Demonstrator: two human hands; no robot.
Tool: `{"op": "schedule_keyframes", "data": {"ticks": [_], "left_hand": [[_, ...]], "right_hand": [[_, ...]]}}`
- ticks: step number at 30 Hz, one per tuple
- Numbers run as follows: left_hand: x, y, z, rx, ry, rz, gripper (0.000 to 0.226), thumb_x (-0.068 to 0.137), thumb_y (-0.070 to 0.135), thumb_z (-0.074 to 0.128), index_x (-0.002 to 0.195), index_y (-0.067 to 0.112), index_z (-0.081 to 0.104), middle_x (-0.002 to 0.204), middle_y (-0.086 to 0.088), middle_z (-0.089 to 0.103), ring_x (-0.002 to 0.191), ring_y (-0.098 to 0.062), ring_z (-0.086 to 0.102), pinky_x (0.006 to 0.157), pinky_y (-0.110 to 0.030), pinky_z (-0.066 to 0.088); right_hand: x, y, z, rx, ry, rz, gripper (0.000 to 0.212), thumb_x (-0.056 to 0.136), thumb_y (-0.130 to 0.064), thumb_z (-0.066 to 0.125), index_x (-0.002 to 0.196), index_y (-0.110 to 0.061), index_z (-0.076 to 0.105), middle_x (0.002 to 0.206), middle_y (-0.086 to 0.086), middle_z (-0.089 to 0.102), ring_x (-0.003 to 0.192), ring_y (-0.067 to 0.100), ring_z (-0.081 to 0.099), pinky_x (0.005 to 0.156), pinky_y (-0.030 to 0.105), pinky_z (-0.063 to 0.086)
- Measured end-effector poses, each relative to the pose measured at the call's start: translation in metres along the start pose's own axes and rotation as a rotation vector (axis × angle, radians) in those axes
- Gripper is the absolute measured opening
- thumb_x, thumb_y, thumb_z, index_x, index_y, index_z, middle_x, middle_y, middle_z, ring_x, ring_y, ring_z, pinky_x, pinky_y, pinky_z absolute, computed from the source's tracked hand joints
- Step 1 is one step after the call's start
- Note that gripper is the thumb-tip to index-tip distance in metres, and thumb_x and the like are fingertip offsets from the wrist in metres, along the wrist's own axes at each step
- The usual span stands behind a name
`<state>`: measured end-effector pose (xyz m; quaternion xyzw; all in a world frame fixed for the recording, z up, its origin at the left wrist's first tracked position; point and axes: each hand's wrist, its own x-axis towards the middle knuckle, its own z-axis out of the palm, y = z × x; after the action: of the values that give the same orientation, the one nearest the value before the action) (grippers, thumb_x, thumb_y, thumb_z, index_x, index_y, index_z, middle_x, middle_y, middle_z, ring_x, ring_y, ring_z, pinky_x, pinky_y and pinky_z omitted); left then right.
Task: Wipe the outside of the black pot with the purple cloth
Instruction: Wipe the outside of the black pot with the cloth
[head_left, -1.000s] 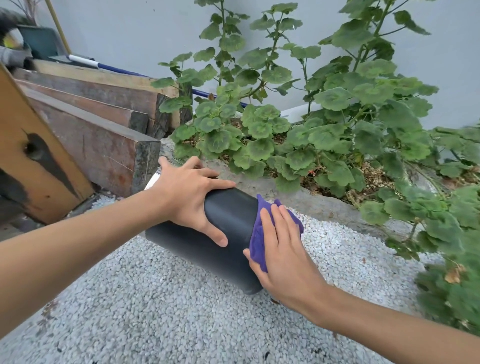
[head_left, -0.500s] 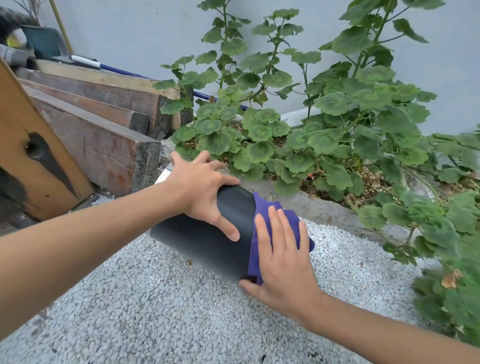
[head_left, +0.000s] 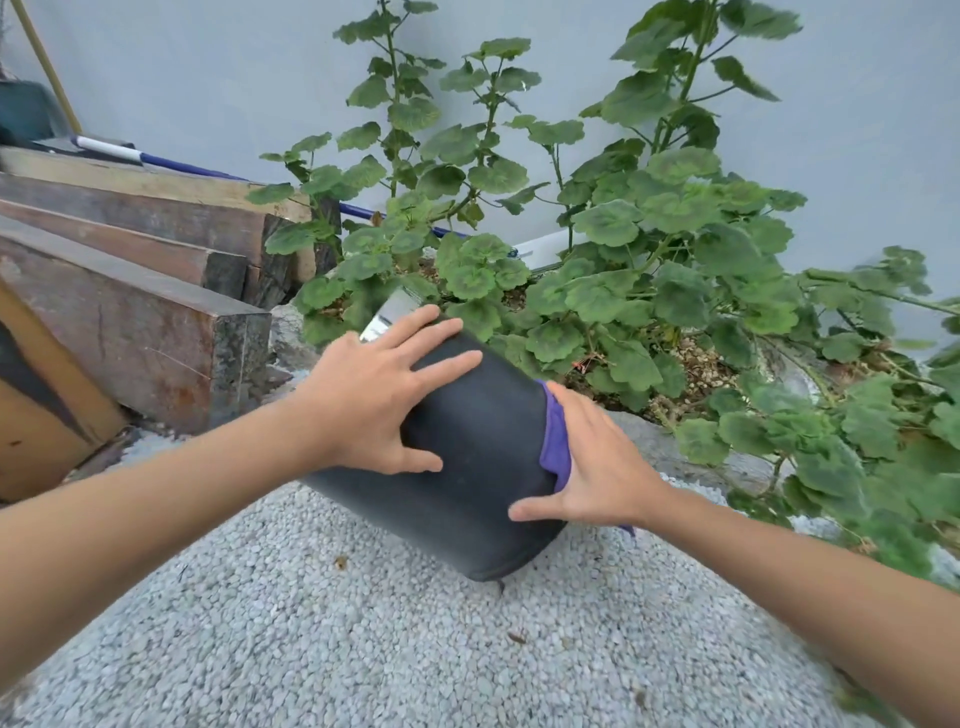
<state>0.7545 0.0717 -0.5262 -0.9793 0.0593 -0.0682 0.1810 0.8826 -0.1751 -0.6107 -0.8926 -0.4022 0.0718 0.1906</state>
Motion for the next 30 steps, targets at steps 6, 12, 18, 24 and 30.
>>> {"op": "schedule_keyframes", "data": {"ticks": [6,12,18,24,30], "left_hand": [[0.012,-0.018,0.014,-0.048,-0.103,-0.147,0.121,0.053,0.103,0.034,0.155,0.049,-0.003,0.168,0.011,0.001,0.155,-0.018,-0.003,0.098,-0.056,0.047],[0.015,-0.019,0.024,-0.056,-0.095,-0.207,0.126,0.045,0.107,0.035,0.153,0.053,0.0,0.167,0.014,0.005,0.155,-0.018,0.001,0.095,-0.062,0.041],[0.018,-0.017,0.025,-0.064,-0.097,-0.23,0.126,0.043,0.106,0.037,0.153,0.054,0.003,0.167,0.015,0.008,0.155,-0.018,0.003,0.094,-0.061,0.042],[0.019,-0.014,0.023,-0.074,-0.114,-0.238,0.125,0.044,0.105,0.041,0.153,0.055,0.004,0.167,0.015,0.008,0.155,-0.019,0.002,0.095,-0.062,0.041],[0.02,-0.016,0.02,-0.088,-0.137,-0.238,0.126,0.045,0.104,0.044,0.153,0.054,0.005,0.167,0.014,0.008,0.155,-0.02,0.001,0.097,-0.068,0.038]], "right_hand": [[0.035,-0.008,-0.006,-0.039,-0.053,-0.032,0.154,0.047,-0.095,0.069,0.165,-0.022,0.002,0.171,-0.002,0.016,0.156,0.02,0.016,0.125,0.043,0.025],[0.02,-0.01,0.017,-0.065,0.089,-0.109,0.129,0.072,-0.086,0.058,0.166,-0.02,-0.001,0.174,0.0,0.005,0.159,0.018,-0.001,0.13,0.043,0.013],[-0.012,-0.02,0.055,-0.196,0.246,-0.118,0.089,0.101,-0.063,0.033,0.166,-0.007,0.006,0.174,0.018,0.0,0.161,0.03,-0.004,0.13,0.044,0.013],[-0.025,-0.026,0.067,-0.312,0.329,-0.131,0.084,0.104,-0.056,0.041,0.16,0.004,0.023,0.168,0.03,0.015,0.158,0.042,0.014,0.126,0.047,0.026],[-0.036,-0.018,0.07,-0.424,0.249,-0.213,0.093,0.094,-0.052,0.068,0.155,0.009,0.034,0.162,0.037,0.024,0.153,0.05,0.025,0.111,0.049,0.049]]}}
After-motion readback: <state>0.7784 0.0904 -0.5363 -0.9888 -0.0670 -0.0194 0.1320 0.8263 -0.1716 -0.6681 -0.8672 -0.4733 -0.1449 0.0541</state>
